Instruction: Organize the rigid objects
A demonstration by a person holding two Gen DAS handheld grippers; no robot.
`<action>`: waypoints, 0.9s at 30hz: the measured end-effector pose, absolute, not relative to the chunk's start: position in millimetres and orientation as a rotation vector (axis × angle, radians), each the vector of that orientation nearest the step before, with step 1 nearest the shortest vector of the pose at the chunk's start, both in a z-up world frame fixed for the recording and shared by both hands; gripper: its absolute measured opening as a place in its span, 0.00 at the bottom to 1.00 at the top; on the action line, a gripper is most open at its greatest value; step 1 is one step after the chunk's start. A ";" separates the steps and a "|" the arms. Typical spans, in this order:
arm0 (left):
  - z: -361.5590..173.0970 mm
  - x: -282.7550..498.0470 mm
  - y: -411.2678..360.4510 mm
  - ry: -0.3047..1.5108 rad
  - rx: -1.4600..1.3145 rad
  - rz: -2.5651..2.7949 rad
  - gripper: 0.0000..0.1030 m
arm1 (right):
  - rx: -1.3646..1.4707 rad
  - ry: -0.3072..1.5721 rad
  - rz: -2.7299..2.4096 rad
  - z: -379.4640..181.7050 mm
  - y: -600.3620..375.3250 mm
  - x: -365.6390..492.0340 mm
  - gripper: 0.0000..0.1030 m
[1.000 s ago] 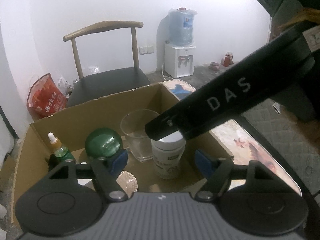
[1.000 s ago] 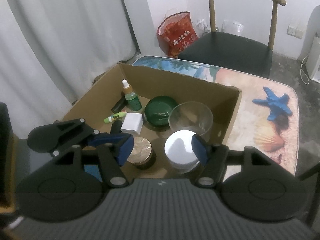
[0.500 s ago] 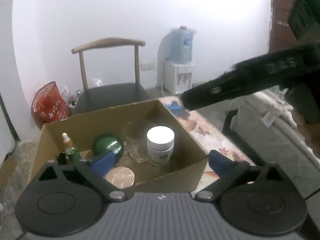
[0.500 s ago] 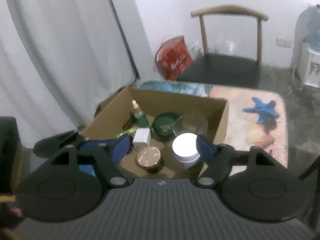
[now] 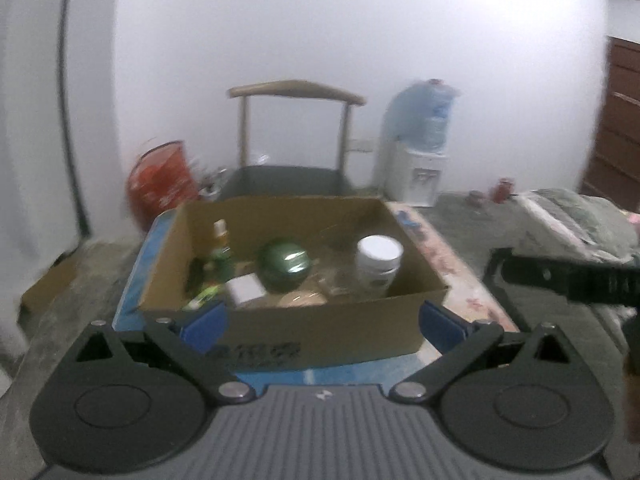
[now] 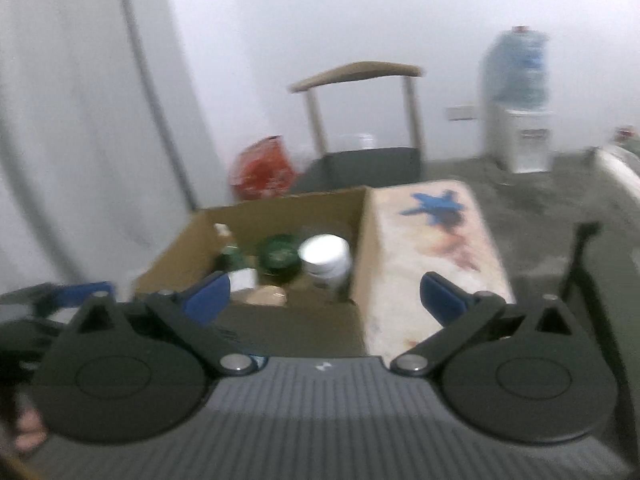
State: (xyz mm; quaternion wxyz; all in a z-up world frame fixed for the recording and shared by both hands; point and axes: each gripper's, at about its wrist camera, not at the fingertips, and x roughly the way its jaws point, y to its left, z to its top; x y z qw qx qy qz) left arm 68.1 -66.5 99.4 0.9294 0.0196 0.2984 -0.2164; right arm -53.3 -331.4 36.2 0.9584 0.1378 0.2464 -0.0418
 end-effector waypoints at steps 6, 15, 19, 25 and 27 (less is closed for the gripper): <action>91.3 66.5 -64.3 0.650 0.091 -0.311 1.00 | 0.257 0.541 -0.155 12.6 -316.6 -57.4 0.99; 79.0 75.1 -65.2 0.681 0.140 -0.292 1.00 | 0.139 0.586 -0.233 -2.1 -292.0 -40.5 0.99; 76.7 78.8 -64.0 0.657 0.141 -0.273 1.00 | 0.111 0.573 -0.236 1.1 -286.6 -37.1 0.99; 74.4 84.7 -62.4 0.641 0.128 -0.284 1.00 | 0.072 0.572 -0.239 3.2 -278.6 -30.8 0.99; 73.9 88.0 -59.1 0.644 0.104 -0.287 1.00 | 0.069 0.576 -0.233 2.8 -276.7 -28.9 0.99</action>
